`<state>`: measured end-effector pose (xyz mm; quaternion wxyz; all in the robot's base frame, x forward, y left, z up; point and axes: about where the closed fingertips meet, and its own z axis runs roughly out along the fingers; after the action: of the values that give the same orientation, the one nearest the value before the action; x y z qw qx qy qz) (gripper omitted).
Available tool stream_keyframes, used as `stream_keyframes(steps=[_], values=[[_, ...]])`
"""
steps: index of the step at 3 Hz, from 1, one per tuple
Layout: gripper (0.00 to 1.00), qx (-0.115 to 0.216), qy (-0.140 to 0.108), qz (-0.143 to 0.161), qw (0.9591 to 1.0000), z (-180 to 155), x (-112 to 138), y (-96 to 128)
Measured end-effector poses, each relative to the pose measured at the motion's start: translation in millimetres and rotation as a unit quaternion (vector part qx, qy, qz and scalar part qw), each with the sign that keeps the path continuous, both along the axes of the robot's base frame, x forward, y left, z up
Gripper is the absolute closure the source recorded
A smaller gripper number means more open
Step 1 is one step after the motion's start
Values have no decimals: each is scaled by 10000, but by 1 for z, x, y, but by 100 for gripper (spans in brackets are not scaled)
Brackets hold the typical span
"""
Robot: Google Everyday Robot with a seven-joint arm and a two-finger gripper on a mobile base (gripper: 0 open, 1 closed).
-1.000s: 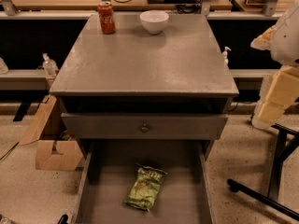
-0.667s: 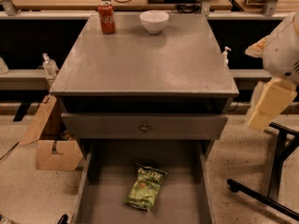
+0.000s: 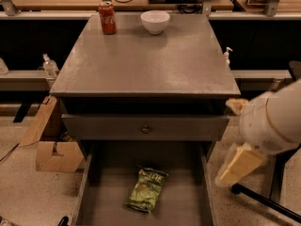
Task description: Pick green jalapeno chip bag from middle drawer and place on counter
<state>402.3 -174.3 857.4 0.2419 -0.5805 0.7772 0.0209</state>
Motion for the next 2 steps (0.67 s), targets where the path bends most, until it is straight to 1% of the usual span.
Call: stream_keyframes(steps=[1,2], values=[[0,276,207,-180,9992,-83,0,7],[0,456,-72,-395,9982,-116,20,9]])
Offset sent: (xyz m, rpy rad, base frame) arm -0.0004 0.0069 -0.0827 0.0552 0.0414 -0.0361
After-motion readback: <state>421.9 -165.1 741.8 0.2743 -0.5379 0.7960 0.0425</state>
